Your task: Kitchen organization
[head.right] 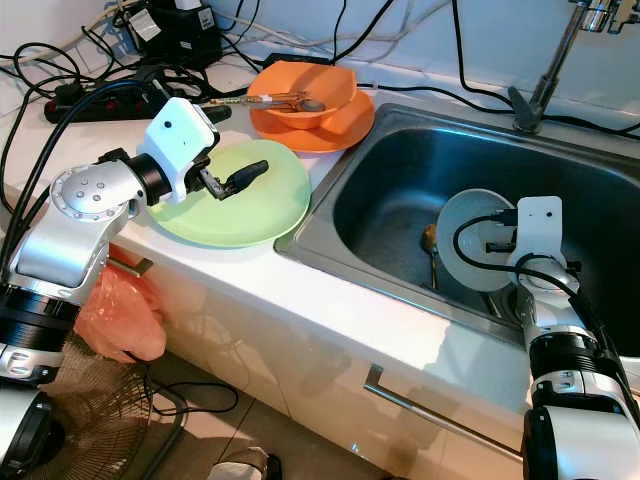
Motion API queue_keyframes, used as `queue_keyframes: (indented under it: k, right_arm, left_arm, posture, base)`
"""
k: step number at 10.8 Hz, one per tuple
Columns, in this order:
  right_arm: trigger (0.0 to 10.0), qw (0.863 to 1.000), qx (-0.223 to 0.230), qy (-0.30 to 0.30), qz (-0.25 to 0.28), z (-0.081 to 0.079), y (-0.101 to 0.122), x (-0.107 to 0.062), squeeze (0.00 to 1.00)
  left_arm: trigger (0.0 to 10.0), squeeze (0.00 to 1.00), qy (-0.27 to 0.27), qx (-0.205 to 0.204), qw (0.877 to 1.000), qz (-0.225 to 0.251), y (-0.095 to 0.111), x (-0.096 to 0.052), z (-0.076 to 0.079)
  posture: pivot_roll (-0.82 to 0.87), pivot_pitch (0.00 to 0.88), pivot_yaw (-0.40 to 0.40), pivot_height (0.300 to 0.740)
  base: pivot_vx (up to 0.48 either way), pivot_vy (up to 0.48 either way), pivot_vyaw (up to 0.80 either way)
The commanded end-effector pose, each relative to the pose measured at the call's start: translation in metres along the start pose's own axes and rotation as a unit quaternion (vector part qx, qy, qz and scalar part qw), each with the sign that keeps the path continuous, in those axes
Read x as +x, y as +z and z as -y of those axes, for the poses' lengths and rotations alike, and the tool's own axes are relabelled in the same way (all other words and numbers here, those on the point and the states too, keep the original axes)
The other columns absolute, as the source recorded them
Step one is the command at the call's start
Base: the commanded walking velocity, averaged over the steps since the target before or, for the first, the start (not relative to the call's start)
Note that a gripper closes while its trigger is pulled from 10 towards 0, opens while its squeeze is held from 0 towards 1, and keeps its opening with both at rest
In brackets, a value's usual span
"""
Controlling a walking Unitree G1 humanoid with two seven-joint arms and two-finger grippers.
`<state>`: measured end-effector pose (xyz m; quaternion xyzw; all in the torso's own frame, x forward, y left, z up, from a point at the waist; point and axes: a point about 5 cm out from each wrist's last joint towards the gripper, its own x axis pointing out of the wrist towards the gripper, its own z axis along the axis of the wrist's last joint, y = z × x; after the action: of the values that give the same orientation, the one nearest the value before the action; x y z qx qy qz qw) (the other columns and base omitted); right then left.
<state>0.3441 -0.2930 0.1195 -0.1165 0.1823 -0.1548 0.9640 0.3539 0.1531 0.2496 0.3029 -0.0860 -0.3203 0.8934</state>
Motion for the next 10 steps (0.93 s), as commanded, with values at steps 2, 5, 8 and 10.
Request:
queue_keyframes:
  k: [2, 5, 8, 10]
  right_arm:
    - [0.0, 1.000, 0.003, 0.001, 0.012, 0.002, 0.003, 0.000, 0.00]
    - [10.0, 0.999, -0.010, 0.046, 0.003, -0.015, -0.002, 0.001, 0.00]
    - [10.0, 0.999, -0.005, 0.042, 0.005, -0.013, -0.001, 0.002, 1.00]
    - [10.0, 0.999, -0.001, 0.040, 0.018, -0.012, 0.004, 0.002, 1.00]
  left_arm:
    - [10.0, 1.00, 0.003, 0.005, 1.000, 0.004, 0.003, -0.002, -0.003]
    - [10.0, 0.00, 0.003, -0.016, 0.998, -0.056, -0.009, -0.017, -0.014]
    - [10.0, 0.00, 0.005, -0.016, 0.998, -0.061, -0.008, -0.018, -0.016]
    - [10.0, 0.00, -0.026, -0.012, 0.997, -0.065, -0.002, -0.018, -0.015]
  posture:
    - [0.32, 0.073, 0.033, 0.740]
    - [0.34, 0.062, 0.023, 0.740]
    - [0.34, 0.063, 0.025, 0.740]
    - [0.34, 0.064, 0.023, 0.740]
  base:
    - [0.000, 0.000, 0.00]
    - [0.000, 0.000, 0.00]
    - [0.000, 0.000, 0.00]
    - [0.000, 0.000, 0.00]
